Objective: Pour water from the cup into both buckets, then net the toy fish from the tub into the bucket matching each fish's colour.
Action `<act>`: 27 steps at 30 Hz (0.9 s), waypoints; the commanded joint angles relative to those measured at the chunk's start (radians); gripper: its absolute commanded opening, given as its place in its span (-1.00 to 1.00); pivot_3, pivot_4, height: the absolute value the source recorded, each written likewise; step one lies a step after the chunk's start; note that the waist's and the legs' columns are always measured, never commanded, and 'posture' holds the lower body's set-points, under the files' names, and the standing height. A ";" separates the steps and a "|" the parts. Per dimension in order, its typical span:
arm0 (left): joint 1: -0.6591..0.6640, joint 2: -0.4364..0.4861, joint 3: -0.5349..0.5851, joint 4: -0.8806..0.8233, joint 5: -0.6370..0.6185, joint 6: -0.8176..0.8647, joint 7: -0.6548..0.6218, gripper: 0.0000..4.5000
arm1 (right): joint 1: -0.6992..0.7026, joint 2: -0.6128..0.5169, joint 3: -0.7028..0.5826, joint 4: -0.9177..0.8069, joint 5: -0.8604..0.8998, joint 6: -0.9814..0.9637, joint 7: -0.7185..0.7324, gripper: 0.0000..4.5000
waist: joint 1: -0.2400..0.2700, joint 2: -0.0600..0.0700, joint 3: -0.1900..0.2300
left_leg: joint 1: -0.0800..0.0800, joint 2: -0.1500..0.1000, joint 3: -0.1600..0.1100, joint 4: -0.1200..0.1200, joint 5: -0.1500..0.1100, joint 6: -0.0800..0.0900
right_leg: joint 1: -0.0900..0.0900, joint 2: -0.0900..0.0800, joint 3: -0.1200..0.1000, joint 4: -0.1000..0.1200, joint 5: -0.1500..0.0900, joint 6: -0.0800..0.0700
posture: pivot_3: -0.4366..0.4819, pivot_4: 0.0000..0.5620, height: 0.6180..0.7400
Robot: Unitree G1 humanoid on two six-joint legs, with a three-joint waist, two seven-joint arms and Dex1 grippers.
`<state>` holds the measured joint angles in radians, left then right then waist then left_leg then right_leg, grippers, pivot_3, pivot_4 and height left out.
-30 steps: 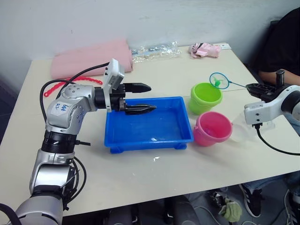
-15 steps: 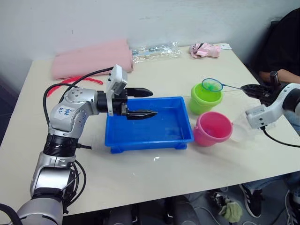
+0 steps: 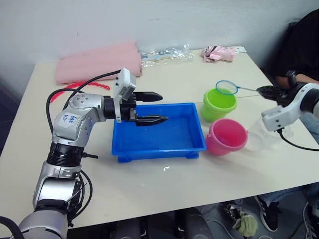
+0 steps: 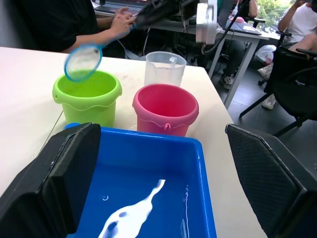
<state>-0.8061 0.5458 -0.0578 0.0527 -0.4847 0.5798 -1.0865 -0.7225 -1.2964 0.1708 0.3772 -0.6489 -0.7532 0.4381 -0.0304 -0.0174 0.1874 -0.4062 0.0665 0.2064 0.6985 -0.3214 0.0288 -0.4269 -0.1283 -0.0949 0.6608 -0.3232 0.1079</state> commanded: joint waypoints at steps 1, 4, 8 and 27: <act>0.029 0.035 -0.002 -0.048 0.006 -0.017 -0.030 0.96 | 0.091 0.043 -0.087 -0.042 0.376 0.128 0.200 -1.00 | 0.001 0.000 0.000 | 0.000 0.000 -0.001 0.000 0.000 0.000 | 0.001 0.000 0.000 0.000 0.000 0.000 | -0.05 -0.47 0.96; 0.095 0.110 -0.004 -0.130 -0.032 0.018 -0.114 0.96 | 0.247 0.100 -0.218 -0.240 0.815 0.470 0.398 -1.00 | 0.003 0.000 0.000 | 0.000 -0.001 -0.004 0.000 0.000 0.000 | 0.002 0.000 -0.003 0.001 0.000 0.000 | -0.05 -0.47 0.96; 0.220 0.247 0.023 -0.264 -0.102 0.086 -0.220 0.96 | 0.411 0.127 -0.398 -0.537 1.263 0.908 0.480 -1.00 | 0.004 0.000 0.000 | -0.001 0.001 -0.005 -0.001 0.000 0.000 | 0.002 0.000 -0.003 0.002 0.000 0.000 | -0.05 -0.47 0.96; 0.802 0.505 0.127 -0.541 -0.018 -0.073 -0.211 0.96 | 0.823 0.370 -0.182 -0.909 1.086 0.866 0.691 -1.00 | 0.028 -0.001 -0.001 | 0.005 -0.002 -0.013 0.001 -0.002 0.002 | 0.014 -0.005 -0.011 -0.008 0.001 0.000 | -0.05 -0.47 0.96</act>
<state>-0.0169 1.0490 0.0418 -0.4945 -0.5090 0.5267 -1.3063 0.0996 -0.9299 -0.0272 -0.5394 0.4953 0.1717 1.1176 -0.0021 -0.0187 0.1865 -0.4009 0.0647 0.1933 0.6987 -0.3234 0.0308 -0.4125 -0.1328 -0.1055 0.6530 -0.3226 0.1077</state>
